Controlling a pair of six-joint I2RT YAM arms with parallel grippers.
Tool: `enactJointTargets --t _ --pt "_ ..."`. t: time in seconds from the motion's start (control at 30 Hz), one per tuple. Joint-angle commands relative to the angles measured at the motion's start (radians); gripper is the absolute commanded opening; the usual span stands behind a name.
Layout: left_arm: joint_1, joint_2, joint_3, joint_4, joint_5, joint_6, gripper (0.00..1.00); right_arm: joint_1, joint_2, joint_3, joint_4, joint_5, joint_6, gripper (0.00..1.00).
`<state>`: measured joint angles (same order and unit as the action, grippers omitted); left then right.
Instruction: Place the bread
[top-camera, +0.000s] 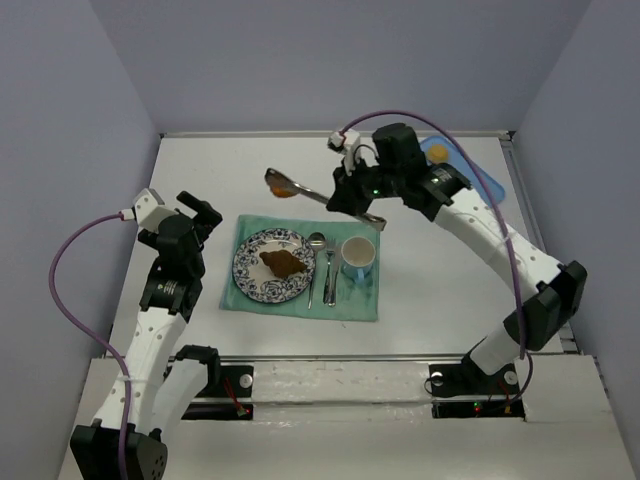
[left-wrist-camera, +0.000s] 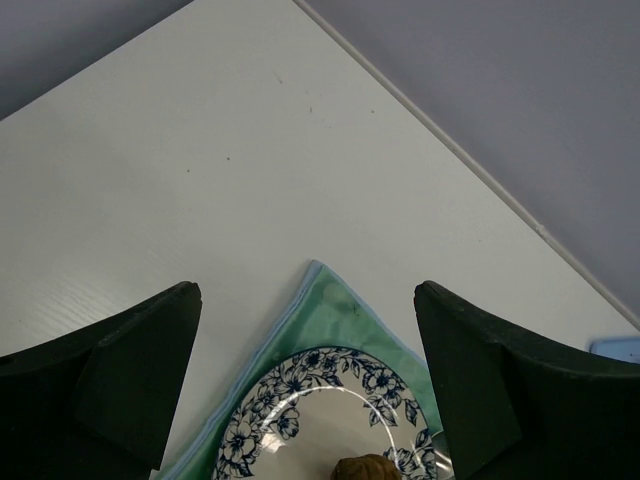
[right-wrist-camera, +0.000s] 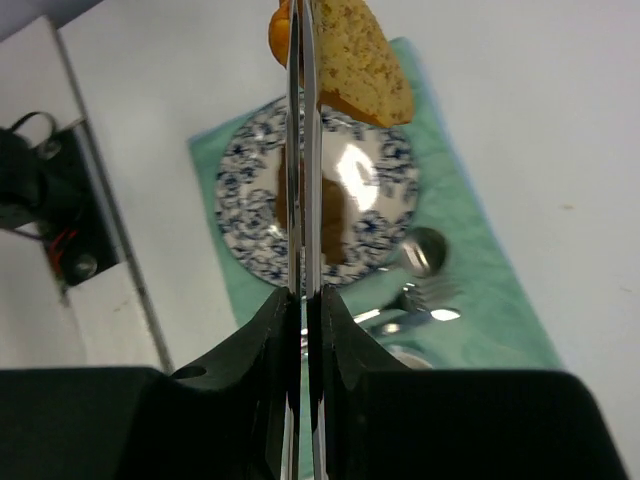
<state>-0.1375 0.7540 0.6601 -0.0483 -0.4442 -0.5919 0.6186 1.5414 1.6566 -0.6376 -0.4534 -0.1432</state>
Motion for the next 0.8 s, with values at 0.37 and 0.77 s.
enactJointTargets --t 0.37,0.77 --pt "0.003 -0.093 -0.028 0.041 0.013 -0.034 0.99 0.294 0.264 -0.118 0.219 -0.268 0.359 0.27" --pt "0.003 -0.093 -0.028 0.041 0.009 -0.032 0.99 0.294 0.352 -0.103 0.199 -0.078 0.387 0.43"
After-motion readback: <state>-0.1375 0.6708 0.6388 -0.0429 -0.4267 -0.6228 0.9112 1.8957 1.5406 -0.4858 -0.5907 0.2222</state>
